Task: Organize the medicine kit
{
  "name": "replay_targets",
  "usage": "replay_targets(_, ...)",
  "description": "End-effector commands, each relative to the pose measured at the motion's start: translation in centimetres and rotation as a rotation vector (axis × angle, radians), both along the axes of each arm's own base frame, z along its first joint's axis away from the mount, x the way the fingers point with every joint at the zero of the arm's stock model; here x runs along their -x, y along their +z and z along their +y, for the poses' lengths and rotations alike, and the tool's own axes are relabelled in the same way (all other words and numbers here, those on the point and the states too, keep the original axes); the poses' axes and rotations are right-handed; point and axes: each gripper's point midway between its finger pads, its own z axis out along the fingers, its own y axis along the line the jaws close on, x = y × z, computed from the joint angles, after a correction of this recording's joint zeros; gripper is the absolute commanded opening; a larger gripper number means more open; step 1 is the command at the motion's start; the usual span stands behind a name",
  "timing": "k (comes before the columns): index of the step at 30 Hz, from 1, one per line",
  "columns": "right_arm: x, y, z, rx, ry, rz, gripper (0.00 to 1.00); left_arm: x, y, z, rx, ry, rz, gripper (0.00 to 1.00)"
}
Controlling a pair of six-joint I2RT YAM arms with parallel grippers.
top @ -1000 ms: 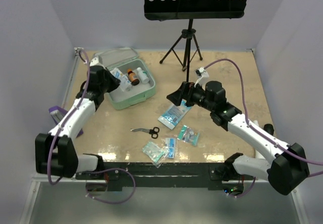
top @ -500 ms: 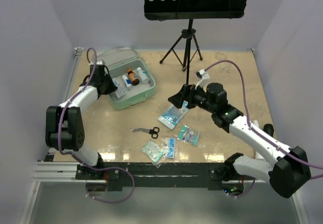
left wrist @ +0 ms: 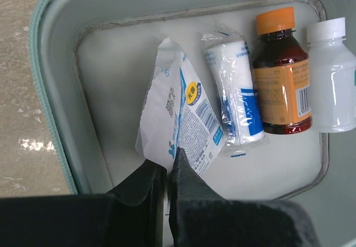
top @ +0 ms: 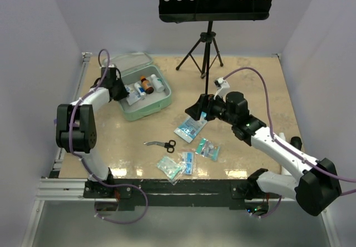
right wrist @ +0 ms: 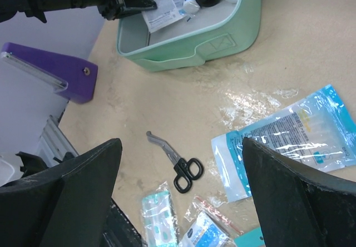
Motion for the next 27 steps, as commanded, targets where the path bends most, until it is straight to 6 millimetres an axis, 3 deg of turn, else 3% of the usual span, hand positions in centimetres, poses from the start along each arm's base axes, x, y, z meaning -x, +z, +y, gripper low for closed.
replay_targets(1,-0.5,0.0,-0.1,0.014,-0.012,-0.02,0.94,-1.3,1.3,1.2,-0.036,0.003,-0.037,0.0)
replay_targets(2,-0.6,-0.1,-0.1,0.015,-0.013,-0.019,0.94,-1.4,1.5,1.2,-0.037,0.002,-0.04,0.03)
replay_targets(6,-0.7,0.0,-0.1,0.014,-0.015,-0.022,0.94,-1.2,2.5,1.3,-0.048,-0.002,-0.056,0.35)
replay_targets(8,-0.7,-0.1,-0.1,0.017,-0.014,-0.02,0.94,-0.9,2.9,1.4,-0.053,-0.002,-0.06,0.4)
replay_targets(22,-0.6,-0.8,-0.2,0.026,-0.017,-0.011,0.94,1.5,7.0,2.6,-0.112,0.035,-0.113,0.53)
replay_targets(24,-0.7,-0.9,-0.1,0.029,-0.015,-0.014,0.94,1.4,8.0,2.4,-0.1,0.029,-0.148,0.53)
replay_targets(27,-0.8,-1.2,-0.1,0.033,-0.015,-0.009,0.94,1.3,8.0,1.7,-0.077,0.008,-0.152,0.47)
